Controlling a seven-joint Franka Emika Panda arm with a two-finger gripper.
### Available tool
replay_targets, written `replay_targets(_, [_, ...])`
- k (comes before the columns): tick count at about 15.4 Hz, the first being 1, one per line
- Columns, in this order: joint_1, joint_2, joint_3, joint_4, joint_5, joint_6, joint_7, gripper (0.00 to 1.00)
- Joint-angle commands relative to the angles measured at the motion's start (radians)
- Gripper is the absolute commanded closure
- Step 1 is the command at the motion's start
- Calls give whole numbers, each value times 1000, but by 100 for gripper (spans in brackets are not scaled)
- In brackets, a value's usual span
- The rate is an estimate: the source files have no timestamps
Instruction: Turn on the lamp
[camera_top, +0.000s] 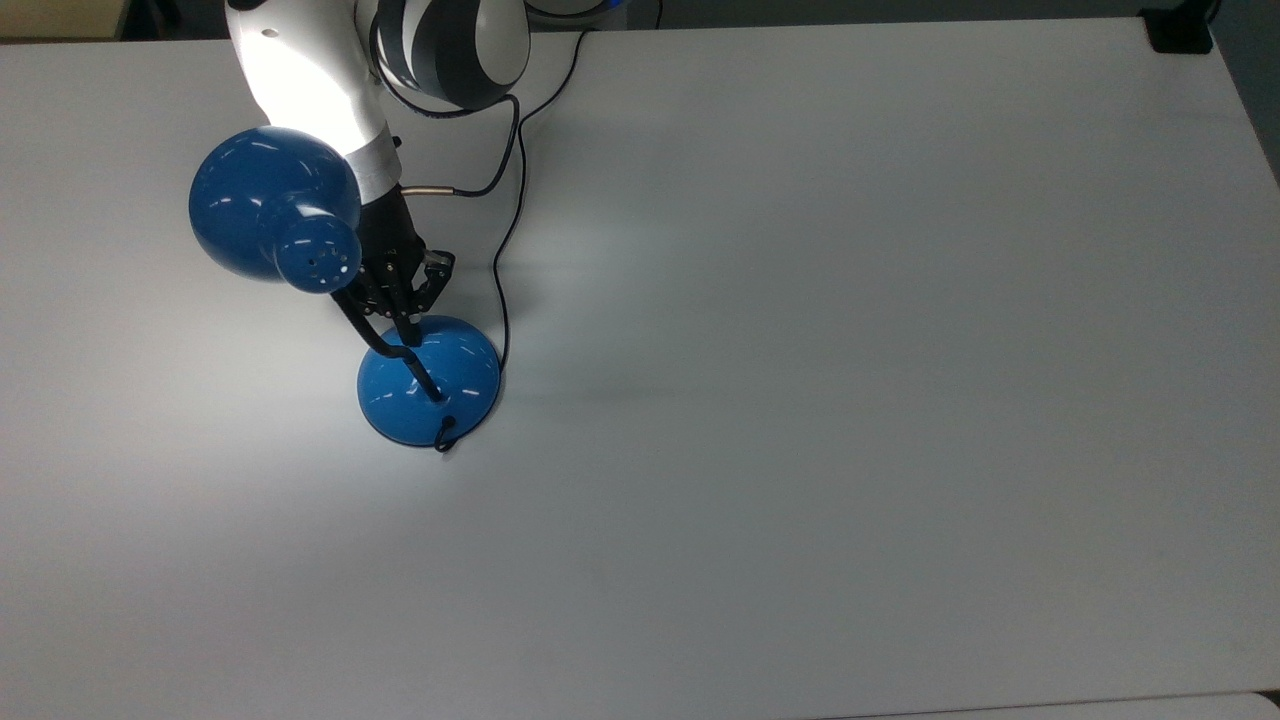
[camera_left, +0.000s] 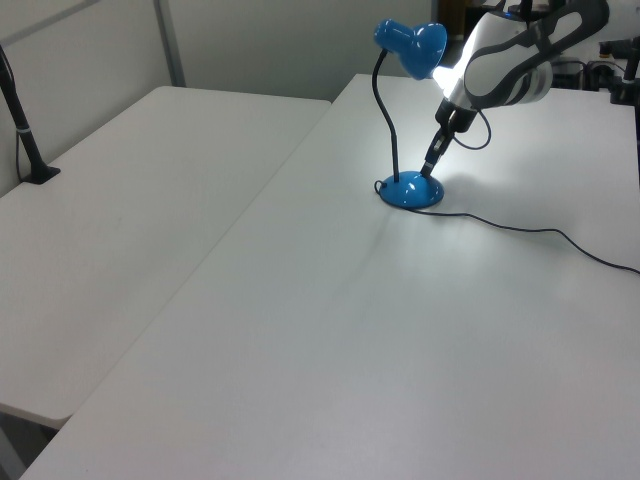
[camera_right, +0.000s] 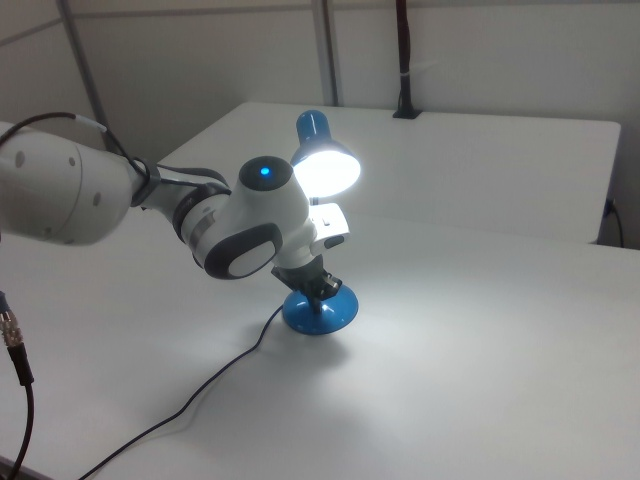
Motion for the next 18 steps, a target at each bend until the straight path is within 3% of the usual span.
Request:
replay_targets(1, [-44,-116,1,5,-54,-288,-74,100])
replay_targets(3, [-66,-168,1,25,-178,-471,-80,100])
replay_targets(5, [-78,-204,1,66,-254,-661,-80,94])
replay_targets(7, [-84,-249,0,103,-329,-807,-78,71])
replay_targets(8, [-84,-276,-3,123,-348,-862,-75,52])
replay_targets(10, [-84,-326,-8,146,-349,-926,-69,0])
replay_targets(13, [-78,-372,-8,198,-349,-935,16,0])
replay_targets(18, [5,-366,4,306,-352,-932,394,0])
